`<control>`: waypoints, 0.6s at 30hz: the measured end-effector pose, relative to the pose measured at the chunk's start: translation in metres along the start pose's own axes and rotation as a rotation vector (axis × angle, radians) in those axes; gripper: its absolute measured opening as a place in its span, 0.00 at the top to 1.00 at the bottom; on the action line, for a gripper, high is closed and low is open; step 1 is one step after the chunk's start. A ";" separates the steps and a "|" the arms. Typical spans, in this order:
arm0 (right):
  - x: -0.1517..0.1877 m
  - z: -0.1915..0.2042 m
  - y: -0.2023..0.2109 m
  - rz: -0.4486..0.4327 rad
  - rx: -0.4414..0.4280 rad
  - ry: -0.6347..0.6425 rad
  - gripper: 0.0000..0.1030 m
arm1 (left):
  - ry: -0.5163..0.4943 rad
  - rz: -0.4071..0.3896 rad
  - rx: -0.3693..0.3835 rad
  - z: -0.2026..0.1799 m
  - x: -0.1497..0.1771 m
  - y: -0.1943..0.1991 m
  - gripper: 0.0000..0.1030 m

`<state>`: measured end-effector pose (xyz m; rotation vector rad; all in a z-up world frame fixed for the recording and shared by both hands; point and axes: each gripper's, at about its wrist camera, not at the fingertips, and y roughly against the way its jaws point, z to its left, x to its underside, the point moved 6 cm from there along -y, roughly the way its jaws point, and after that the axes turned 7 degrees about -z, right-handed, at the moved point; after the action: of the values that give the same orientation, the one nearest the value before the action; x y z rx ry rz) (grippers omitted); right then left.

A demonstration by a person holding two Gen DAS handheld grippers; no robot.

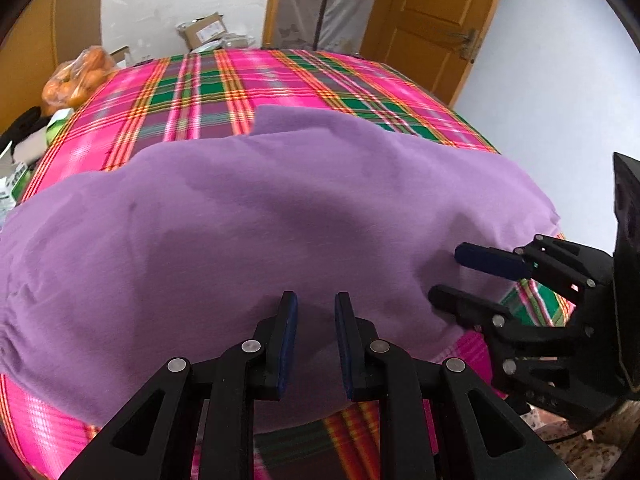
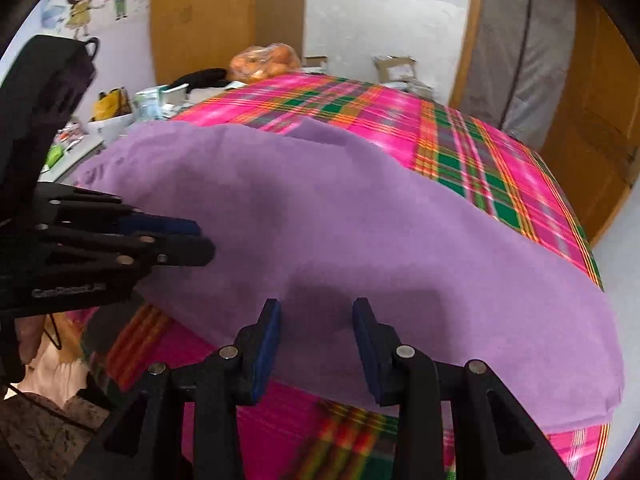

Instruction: Fold clothes

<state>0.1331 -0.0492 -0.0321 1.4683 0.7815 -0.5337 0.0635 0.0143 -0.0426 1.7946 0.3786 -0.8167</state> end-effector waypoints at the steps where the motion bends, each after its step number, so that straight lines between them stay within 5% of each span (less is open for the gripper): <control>1: -0.002 0.004 -0.002 -0.002 -0.004 0.006 0.64 | 0.006 0.000 -0.004 0.003 0.000 0.001 0.81; 18: -0.030 0.018 -0.006 -0.001 -0.079 0.016 0.64 | 0.134 -0.017 -0.063 0.077 -0.002 0.026 0.81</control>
<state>0.1115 -0.0718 -0.0155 1.4007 0.8066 -0.4869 0.0517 -0.0657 -0.0374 1.7944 0.5020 -0.6906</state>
